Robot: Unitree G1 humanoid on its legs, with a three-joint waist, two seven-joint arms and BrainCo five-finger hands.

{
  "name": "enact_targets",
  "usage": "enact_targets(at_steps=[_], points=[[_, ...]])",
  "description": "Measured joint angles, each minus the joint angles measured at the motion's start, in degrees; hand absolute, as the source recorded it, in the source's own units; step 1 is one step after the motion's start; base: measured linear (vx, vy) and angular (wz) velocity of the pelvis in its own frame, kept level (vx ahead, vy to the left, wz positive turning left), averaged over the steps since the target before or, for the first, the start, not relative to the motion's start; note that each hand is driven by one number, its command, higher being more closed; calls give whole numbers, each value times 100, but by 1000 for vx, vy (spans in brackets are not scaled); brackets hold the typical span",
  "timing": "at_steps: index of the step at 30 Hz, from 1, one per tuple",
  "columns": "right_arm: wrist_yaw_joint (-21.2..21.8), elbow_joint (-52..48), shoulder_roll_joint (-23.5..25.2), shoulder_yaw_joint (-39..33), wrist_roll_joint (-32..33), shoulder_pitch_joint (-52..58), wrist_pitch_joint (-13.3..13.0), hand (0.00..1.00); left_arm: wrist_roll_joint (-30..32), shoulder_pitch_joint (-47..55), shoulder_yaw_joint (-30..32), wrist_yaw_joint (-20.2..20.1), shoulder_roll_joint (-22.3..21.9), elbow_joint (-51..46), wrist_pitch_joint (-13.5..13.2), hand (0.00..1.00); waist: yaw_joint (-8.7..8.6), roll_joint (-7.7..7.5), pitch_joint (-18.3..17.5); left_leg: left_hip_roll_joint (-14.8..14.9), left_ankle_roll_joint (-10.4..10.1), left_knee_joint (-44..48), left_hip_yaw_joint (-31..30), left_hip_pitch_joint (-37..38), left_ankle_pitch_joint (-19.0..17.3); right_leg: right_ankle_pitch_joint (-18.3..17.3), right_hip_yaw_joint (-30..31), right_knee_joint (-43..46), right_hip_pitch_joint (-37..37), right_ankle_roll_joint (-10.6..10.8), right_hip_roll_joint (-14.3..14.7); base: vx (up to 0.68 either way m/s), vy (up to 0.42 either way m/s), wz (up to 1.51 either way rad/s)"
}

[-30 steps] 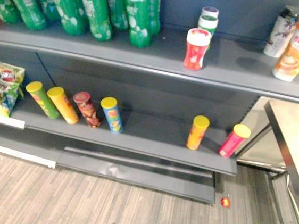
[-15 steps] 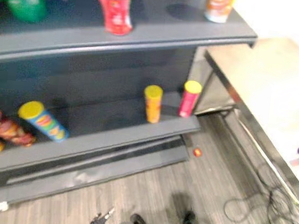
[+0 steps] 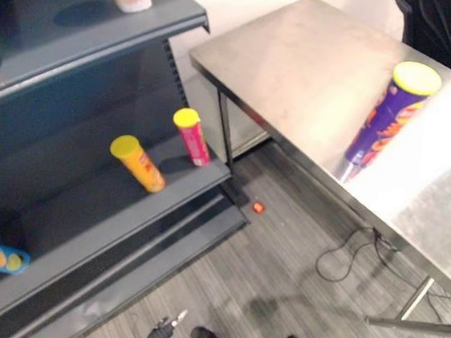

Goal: Put the gum and the chips on the shelf.

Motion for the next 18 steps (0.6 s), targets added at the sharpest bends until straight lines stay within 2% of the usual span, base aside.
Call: enact_targets(at_steps=[3,5,6,7,8,9,11,12,14,16,17,18], points=[[9,82,21,-44,12,4,-1,0,-1,-3,197,3,-4,-9,9,0,-109,26,95,297,-4,421,45,38,-97,-226,38,215,-28,-95,42,-87,-51,-11],[14,123,-1,-40,8,12,-3,0,-26,33,307,20,5,-65,-10,0,-65,39,148,758,0,1151,-35,104,-111,-344,354,284,-23,-212,222,-31,-101,-64],[14,129,-26,-31,9,13,-7,0,-209,89,383,6,-4,-143,-30,0,-56,61,160,917,86,1440,-500,69,-45,-366,542,291,-3,-257,314,-9,-115,-83],[17,153,-46,-18,11,13,-17,0,-308,112,425,0,-29,-174,-38,0,-53,68,171,955,148,1595,-985,7,25,-376,672,291,19,-285,387,10,-130,-100],[14,148,-117,22,14,14,-87,0,-450,147,388,-1,-16,-243,-78,0,-52,38,179,924,84,1926,-2094,-319,171,-353,952,280,37,-329,382,50,-59,-109],[1,150,-220,12,14,-4,-122,0,-480,129,259,-12,-70,-252,-78,0,-59,40,177,433,-252,1684,-3137,-472,-165,-311,1230,250,-17,-354,278,64,-12,-114],[-8,173,-403,-58,14,-41,-139,0,-508,151,84,-48,-153,-248,-90,0,-51,94,182,-146,-358,1200,-3886,-522,-372,-188,1639,100,-43,-339,232,75,93,-122],[-6,202,-425,-121,12,-57,-147,0,-557,167,62,-51,-153,-251,-91,0,-49,94,182,-349,-364,839,-4071,-535,-368,-113,1867,25,-41,-301,242,84,106,-116],[-9,229,-421,-292,7,-62,-170,0,-545,176,53,-46,-163,-249,-96,0,-37,116,170,-521,-440,177,-4401,-517,-265,-68,2176,-25,-47,-234,298,120,163,-98],[-5,211,-435,-388,2,-71,-190,0,-526,181,48,-35,-211,-232,-95,0,1,241,111,-633,-456,-452,-4796,-528,403,-29,2464,-25,-119,-96,425,157,224,-86],[-1,213,-365,-482,4,-75,-195,0,-456,135,44,-15,-203,-218,-95,0,24,211,78,-747,-480,-528,-4865,-425,271,1,2612,-61,-122,13,372,148,209,-42],[2,241,-280,-496,3,-33,-184,0,-380,112,-4,-9,-140,-259,-106,0,45,89,68,-878,-479,-523,-4925,-431,270,25,2653,-133,-111,54,260,136,219,-24]])
